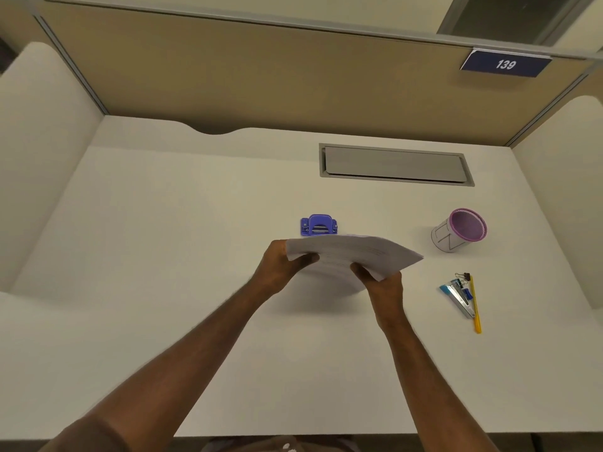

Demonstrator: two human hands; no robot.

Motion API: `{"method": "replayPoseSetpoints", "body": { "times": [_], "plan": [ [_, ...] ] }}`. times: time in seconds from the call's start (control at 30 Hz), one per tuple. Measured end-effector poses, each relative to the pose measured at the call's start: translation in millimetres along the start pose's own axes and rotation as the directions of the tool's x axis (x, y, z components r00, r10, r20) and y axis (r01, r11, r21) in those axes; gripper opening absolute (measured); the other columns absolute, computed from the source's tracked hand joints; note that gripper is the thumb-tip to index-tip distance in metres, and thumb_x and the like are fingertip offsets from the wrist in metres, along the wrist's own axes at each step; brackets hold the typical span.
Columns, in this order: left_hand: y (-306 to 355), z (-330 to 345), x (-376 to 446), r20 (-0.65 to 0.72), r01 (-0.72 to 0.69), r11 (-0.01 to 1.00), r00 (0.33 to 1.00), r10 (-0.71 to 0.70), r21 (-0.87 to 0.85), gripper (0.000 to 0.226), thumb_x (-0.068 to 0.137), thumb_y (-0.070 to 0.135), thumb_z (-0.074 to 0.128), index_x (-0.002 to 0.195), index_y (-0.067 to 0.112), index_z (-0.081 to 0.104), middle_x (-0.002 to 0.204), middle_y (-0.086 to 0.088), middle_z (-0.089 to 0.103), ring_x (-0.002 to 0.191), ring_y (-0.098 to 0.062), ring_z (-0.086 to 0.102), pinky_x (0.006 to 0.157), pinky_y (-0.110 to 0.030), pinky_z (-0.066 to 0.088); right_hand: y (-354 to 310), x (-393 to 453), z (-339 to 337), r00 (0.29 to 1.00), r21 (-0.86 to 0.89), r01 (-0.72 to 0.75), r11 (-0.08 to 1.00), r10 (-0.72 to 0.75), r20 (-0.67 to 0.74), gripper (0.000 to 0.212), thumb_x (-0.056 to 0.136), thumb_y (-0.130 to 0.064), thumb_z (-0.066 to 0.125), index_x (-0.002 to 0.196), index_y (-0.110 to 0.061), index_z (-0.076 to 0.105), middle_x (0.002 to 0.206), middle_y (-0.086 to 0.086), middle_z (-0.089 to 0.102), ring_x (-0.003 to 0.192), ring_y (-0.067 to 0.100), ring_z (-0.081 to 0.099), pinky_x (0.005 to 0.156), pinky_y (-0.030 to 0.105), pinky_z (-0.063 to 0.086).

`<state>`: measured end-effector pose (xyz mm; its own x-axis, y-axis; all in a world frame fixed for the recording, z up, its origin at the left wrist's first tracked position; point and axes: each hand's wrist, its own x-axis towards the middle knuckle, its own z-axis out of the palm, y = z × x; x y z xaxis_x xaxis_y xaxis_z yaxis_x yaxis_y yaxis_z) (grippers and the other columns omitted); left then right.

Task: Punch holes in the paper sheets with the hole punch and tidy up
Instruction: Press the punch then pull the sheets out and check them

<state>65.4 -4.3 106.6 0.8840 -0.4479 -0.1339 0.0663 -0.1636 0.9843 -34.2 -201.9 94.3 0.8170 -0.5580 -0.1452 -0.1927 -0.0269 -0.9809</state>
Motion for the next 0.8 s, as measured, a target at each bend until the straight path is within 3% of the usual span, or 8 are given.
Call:
{"method": "replayPoseSetpoints", "body": {
  "times": [0.1, 0.2, 0.27, 0.4, 0.53, 0.7, 0.8],
  "plan": [
    [1.9, -1.7, 1.2, -0.001, 0.010, 1.000, 1.000, -0.010, 0.002, 0.031, 0.088, 0.019, 0.078, 0.091, 0.048, 0.066, 0.083, 0.023, 0.073, 0.078, 0.009, 0.067, 0.070, -0.012, 0.053, -6.4, 0.0, 3.2, 1.000, -0.022, 0.010, 1.000, -0.011, -0.011, 0.042, 0.081, -0.010, 0.081, 0.098, -0.046, 0.068, 0.092, -0.019, 0.074, 0.092, 0.002, 0.069, 0.086, 0.030, 0.057],
    [10.8, -9.3, 4.4, -0.013, -0.009, 1.000, 1.000, 0.009, -0.011, 0.026, 0.087, 0.026, 0.077, 0.091, 0.050, 0.068, 0.086, 0.028, 0.074, 0.083, 0.007, 0.069, 0.073, -0.011, 0.054, -24.6, 0.6, 5.7, 0.999, -0.036, 0.041, 0.999, -0.041, 0.004, 0.047, 0.081, -0.017, 0.082, 0.094, -0.059, 0.067, 0.094, -0.026, 0.073, 0.091, -0.002, 0.069, 0.083, 0.025, 0.058],
    [20.0, -16.5, 6.5, -0.024, -0.024, 1.000, 0.999, 0.024, -0.015, 0.021, 0.087, 0.029, 0.077, 0.092, 0.048, 0.070, 0.087, 0.030, 0.074, 0.084, 0.005, 0.071, 0.072, -0.014, 0.057, -38.5, 0.5, 10.6, 0.998, -0.032, 0.051, 0.998, -0.050, 0.032, 0.038, 0.078, -0.026, 0.081, 0.091, -0.059, 0.069, 0.092, -0.025, 0.073, 0.089, 0.000, 0.070, 0.079, 0.023, 0.059],
    [28.2, -35.0, 11.0, -0.065, 0.007, 0.998, 0.998, -0.012, -0.066, 0.010, 0.084, 0.032, 0.080, 0.089, 0.037, 0.073, 0.083, 0.025, 0.077, 0.079, -0.001, 0.075, 0.062, -0.013, 0.055, -52.8, 3.8, 25.2, 0.996, -0.039, 0.005, 0.999, -0.002, 0.091, 0.018, 0.076, -0.029, 0.083, 0.088, -0.041, 0.075, 0.090, -0.016, 0.078, 0.084, 0.010, 0.075, 0.071, 0.028, 0.063],
    [19.7, -60.4, 9.8, -0.081, 0.156, 0.982, 0.983, -0.165, -0.107, 0.011, 0.082, 0.032, 0.082, 0.087, 0.027, 0.073, 0.077, 0.015, 0.078, 0.072, -0.009, 0.077, 0.057, -0.017, 0.056, -51.8, 2.7, 46.4, 0.966, -0.022, -0.151, 0.988, 0.152, 0.210, 0.024, 0.079, -0.018, 0.083, 0.101, -0.022, 0.074, 0.097, -0.002, 0.080, 0.086, 0.021, 0.077, 0.074, 0.035, 0.064],
    [-14.0, -94.0, -12.2, -0.051, 0.332, 0.929, 0.938, -0.344, -0.164, 0.026, 0.083, 0.032, 0.081, 0.102, 0.014, 0.077, 0.092, -0.004, 0.081, 0.083, -0.023, 0.078, 0.070, -0.031, 0.062, -33.0, -10.1, 79.0, 0.888, -0.005, -0.335, 0.942, 0.318, 0.333, 0.036, 0.083, -0.010, 0.077, 0.118, -0.010, 0.071, 0.111, 0.010, 0.077, 0.098, 0.030, 0.075, 0.088, 0.045, 0.060],
    [-41.0, -115.4, -26.8, -0.100, 0.416, 0.894, 0.895, -0.435, -0.167, 0.024, 0.084, 0.029, 0.080, 0.095, 0.008, 0.077, 0.091, -0.007, 0.080, 0.082, -0.025, 0.077, 0.072, -0.033, 0.061, -13.7, -18.2, 100.5, 0.835, 0.003, -0.439, 0.899, 0.406, 0.370, 0.037, 0.084, -0.009, 0.076, 0.121, -0.011, 0.069, 0.113, 0.009, 0.076, 0.100, 0.030, 0.074, 0.091, 0.047, 0.058]
  ]
}}
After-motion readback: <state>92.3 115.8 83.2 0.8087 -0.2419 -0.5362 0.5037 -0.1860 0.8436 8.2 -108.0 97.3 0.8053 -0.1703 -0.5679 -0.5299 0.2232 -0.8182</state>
